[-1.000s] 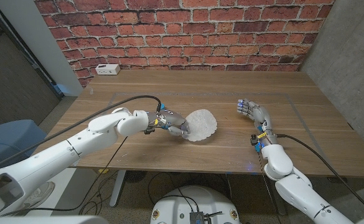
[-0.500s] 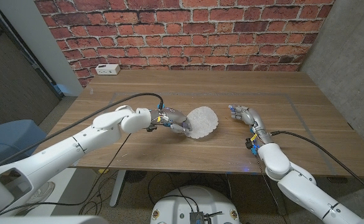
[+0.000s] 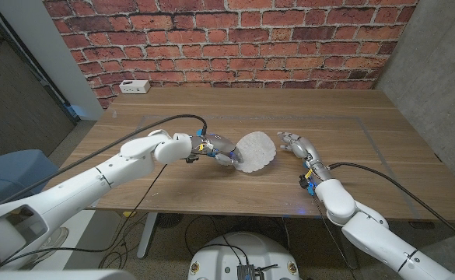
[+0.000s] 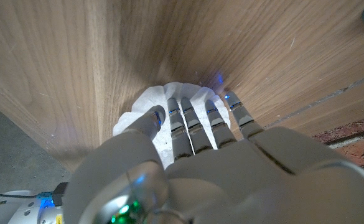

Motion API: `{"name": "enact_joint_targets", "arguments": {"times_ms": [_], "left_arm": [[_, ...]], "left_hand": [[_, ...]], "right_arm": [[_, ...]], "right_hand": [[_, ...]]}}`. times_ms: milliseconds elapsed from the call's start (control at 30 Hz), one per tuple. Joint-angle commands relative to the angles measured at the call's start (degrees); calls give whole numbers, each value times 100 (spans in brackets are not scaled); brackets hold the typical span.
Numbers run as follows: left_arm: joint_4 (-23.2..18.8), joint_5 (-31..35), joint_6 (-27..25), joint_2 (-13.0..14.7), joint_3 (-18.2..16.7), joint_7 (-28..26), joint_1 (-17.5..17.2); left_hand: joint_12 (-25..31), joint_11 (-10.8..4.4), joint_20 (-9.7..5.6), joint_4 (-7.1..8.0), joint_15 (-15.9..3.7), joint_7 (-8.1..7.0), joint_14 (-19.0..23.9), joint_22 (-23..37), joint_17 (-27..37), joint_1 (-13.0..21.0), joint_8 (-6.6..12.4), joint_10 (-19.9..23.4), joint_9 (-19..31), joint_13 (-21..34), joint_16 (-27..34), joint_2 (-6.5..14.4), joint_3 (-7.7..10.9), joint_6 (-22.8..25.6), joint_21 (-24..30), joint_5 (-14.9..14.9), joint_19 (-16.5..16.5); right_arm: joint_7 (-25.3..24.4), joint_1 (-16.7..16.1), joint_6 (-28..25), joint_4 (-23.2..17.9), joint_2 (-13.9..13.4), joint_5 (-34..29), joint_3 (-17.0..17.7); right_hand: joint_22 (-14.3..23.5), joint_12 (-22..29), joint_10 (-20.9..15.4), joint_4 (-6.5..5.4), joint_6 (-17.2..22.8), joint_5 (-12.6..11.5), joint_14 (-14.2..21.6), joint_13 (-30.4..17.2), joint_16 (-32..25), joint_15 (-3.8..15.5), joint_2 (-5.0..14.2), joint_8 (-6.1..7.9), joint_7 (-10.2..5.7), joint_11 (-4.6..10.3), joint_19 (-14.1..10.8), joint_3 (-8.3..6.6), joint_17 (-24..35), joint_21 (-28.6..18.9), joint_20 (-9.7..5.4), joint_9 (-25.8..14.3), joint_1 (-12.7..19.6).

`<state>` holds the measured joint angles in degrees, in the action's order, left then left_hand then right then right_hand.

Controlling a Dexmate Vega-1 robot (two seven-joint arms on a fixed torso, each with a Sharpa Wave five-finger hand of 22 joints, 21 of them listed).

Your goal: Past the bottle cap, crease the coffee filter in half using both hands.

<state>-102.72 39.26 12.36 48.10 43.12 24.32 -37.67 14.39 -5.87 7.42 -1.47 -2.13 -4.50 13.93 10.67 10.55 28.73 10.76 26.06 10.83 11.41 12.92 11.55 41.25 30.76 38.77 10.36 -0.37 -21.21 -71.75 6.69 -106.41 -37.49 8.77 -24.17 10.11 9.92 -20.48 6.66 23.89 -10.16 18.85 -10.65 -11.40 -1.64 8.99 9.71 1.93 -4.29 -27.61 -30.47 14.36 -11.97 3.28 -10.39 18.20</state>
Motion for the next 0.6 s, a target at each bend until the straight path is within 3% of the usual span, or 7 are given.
{"name": "enact_joint_targets", "arguments": {"times_ms": [33,167,367,600], "left_arm": [[125,-17,157,-65,84,1,128],[145,-10,188,-68,100,8,146],[181,-21,243,-70,106,-19,157],[217,-20,308,-52,96,-77,156]], "left_hand": [[-29,-20,12,26,-55,-39,48,18,18,28,-34,-56,10,2,-12,24,18,-15,20,-4,55],[-37,-26,21,30,-61,-57,48,19,21,34,-28,-55,9,-2,-13,23,22,-10,24,-5,68],[-46,-35,16,34,-75,-66,55,19,23,41,-25,-57,7,-6,-10,22,25,-13,26,-6,72],[-63,-33,18,36,-85,-79,59,19,24,53,-26,-70,4,-12,-10,19,31,-26,27,-8,76]], "right_arm": [[123,184,481,333,269,82,-263],[312,276,549,397,338,237,-345],[688,475,723,583,478,506,-516],[1004,703,786,752,673,688,-756]], "right_hand": [[8,3,192,-158,-220,-4,-223,-17,38,-13,79,11,-19,17,132,39,15,57,-18,-16,-104],[-2,-9,558,-351,-553,-17,-573,-8,64,0,73,13,-27,82,431,134,5,132,-127,-11,-271],[-7,12,844,-588,-932,-41,-841,-2,66,-95,-60,6,16,28,732,319,-31,158,-110,-7,-576],[-10,3,1045,-581,-1227,-75,-1000,3,102,-158,-126,-14,57,-16,906,335,-113,163,-75,0,-599]]}}
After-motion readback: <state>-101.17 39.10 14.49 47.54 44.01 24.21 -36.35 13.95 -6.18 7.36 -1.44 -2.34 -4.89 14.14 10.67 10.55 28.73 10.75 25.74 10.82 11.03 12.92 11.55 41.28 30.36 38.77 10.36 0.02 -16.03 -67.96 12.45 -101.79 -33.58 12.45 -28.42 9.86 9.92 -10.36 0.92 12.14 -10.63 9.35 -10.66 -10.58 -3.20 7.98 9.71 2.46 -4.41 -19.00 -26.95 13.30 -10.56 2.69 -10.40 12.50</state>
